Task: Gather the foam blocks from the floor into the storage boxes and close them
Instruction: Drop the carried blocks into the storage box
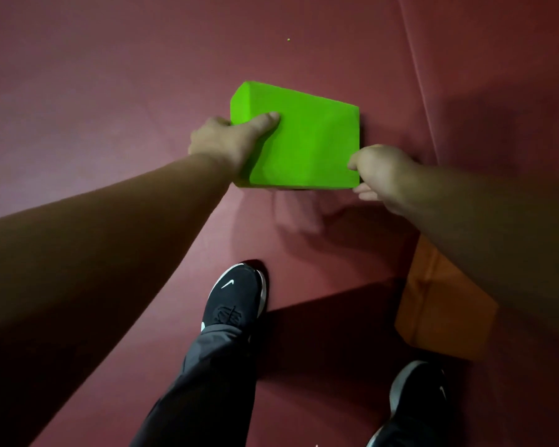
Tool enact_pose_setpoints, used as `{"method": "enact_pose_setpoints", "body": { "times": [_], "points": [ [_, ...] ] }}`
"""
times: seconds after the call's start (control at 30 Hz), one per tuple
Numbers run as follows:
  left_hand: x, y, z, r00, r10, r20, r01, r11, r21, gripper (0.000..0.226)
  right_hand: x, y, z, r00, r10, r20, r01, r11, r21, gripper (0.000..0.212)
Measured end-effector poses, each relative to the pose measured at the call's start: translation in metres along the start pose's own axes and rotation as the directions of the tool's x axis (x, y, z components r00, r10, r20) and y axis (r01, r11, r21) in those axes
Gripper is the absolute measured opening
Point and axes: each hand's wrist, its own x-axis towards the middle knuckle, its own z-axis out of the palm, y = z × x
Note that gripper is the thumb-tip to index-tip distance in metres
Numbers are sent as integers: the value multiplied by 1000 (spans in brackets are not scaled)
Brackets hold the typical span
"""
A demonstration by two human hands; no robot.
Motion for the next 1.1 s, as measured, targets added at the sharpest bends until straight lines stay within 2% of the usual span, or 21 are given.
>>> {"method": "enact_pose_setpoints", "body": {
  "times": [0.07, 0.13, 0.2, 0.27, 0.37, 0.4, 0.5, 0.57, 0.6, 0.7, 0.73, 0.93, 1.1],
  "points": [
    [-27, 14, 11, 991, 110, -72, -108, 994, 35, 115, -4, 14, -14, 999, 3, 46, -4, 1000, 9, 22],
    [-60, 29, 29, 973, 225, -47, -226, 974, -12, 105, -10, 30, -34, 996, -58, 60, 61, 997, -47, 30],
    [-91, 41, 51, 931, 364, 9, -363, 929, 71, 90, -10, 50, -59, 994, -99, 49, 106, 976, -190, 37],
    [-117, 50, 75, 877, 477, 63, -479, 855, 197, 84, -11, 70, -85, 993, -99, 62, 115, 911, -397, 32],
    [-146, 59, 111, 768, 614, 184, -633, 683, 365, 90, -18, 102, -122, 995, -91, 37, 96, 809, -580, 27],
    [-153, 59, 122, 725, 646, 239, -679, 610, 409, 92, -16, 117, -132, 994, -104, 32, 101, 781, -616, 31],
    [-172, 60, 156, 596, 708, 378, -761, 349, 547, 95, -3, 166, -157, 995, -89, 35, 91, 773, -628, 78],
    [-183, 62, 174, 540, 736, 409, -759, 216, 614, 93, 0, 197, -163, 986, -70, 149, 155, 706, -691, 91],
    [-186, 63, 179, 532, 750, 393, -743, 191, 641, 91, -3, 208, -164, 984, -87, 155, 173, 655, -736, 94],
    [-185, 60, 179, 524, 795, 307, -715, 214, 666, 87, -8, 229, -163, 979, -192, 69, 170, 582, -795, 100],
    [-184, 57, 176, 519, 806, 286, -714, 224, 663, 85, -5, 234, -163, 972, -227, 57, 183, 586, -789, 100],
    [-188, 56, 175, 510, 818, 265, -697, 212, 685, 82, -12, 224, -168, 975, -199, 103, 211, 657, -724, 99],
    [-189, 56, 174, 536, 800, 269, -691, 234, 684, 80, -33, 219, -172, 970, -229, 82, 211, 623, -753, 69]
  ]
}}
